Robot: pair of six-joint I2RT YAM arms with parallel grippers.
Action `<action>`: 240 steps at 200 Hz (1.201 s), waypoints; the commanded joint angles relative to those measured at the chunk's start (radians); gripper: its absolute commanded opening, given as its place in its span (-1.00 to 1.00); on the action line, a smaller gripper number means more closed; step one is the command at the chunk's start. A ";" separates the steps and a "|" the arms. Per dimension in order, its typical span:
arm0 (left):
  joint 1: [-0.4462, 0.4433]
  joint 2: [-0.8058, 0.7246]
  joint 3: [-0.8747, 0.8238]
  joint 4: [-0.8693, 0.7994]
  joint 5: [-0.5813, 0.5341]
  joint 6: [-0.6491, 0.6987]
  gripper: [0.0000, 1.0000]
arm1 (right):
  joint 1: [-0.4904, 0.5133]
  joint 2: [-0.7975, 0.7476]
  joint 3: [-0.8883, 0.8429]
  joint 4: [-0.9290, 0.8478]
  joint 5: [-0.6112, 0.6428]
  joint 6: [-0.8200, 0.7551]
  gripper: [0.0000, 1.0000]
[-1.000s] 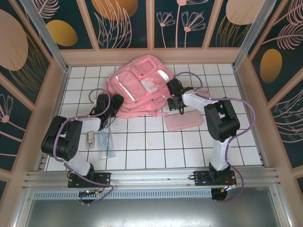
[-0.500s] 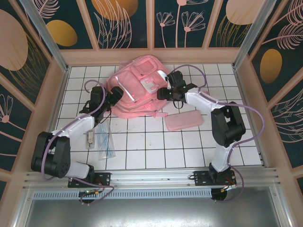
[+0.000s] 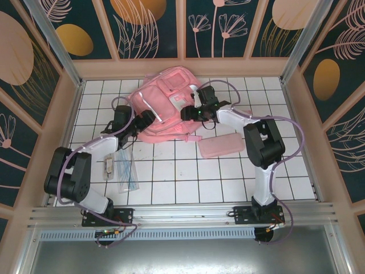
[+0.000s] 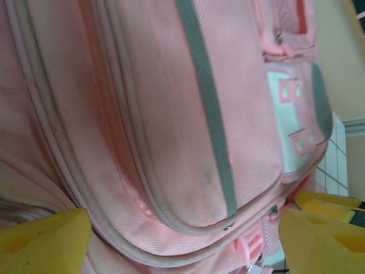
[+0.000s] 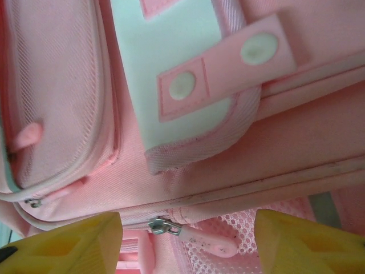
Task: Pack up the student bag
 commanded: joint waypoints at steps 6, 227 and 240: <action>-0.001 0.024 0.025 0.066 0.060 -0.004 0.71 | 0.004 0.066 0.026 0.017 -0.062 -0.038 0.28; -0.001 0.130 0.045 0.024 0.008 0.066 0.72 | -0.033 -0.157 -0.183 0.150 -0.262 0.171 0.21; -0.001 0.108 0.060 -0.010 0.003 0.084 0.71 | -0.067 -0.167 -0.193 0.143 -0.181 0.208 0.20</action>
